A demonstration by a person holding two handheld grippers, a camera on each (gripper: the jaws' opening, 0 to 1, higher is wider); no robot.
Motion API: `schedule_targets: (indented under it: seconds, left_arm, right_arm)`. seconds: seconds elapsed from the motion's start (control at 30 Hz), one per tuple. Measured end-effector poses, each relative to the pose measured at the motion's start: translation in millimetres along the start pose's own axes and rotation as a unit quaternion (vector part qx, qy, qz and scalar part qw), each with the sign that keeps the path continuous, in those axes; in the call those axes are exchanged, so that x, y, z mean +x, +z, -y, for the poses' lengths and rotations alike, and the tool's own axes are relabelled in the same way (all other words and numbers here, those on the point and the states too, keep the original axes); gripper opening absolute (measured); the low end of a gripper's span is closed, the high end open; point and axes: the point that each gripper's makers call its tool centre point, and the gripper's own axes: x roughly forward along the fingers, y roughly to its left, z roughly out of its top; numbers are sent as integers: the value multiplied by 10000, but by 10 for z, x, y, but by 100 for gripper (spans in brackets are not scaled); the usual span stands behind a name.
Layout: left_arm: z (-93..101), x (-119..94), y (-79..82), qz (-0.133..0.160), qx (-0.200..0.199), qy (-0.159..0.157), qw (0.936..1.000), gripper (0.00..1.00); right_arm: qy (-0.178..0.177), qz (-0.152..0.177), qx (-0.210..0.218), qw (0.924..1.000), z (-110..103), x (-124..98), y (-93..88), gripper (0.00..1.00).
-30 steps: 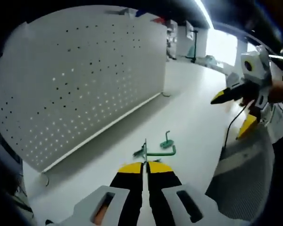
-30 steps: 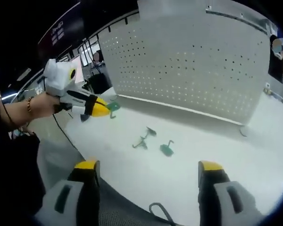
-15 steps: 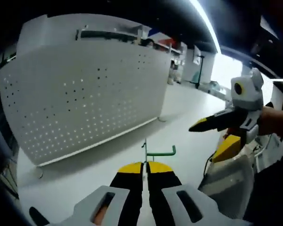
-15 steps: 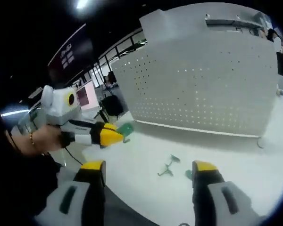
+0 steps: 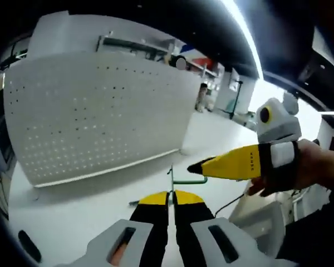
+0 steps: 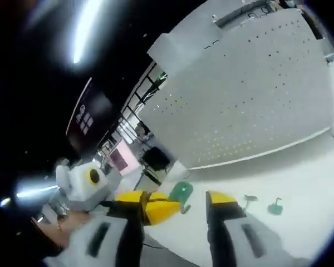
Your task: Insert the hook assembly into the mounting plate slot until the hook locks in place.
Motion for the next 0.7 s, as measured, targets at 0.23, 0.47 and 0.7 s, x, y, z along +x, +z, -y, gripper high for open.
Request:
schedule_targets:
  seconds: [0.23,0.47,0.7]
  left_arm:
    - [-6,-28,65,97,61,74,9999,2]
    - [-52,-106,185,403,-194,89,9990,2]
    - [-29,-141,220,514,-294,3,9982,2]
  right_arm:
    - [-35,52,-157,9999,-90,91,-4,31]
    - [249,229,380,9987,-149,115,48,22]
    - [304,252,470,9981,-158,105,45,10]
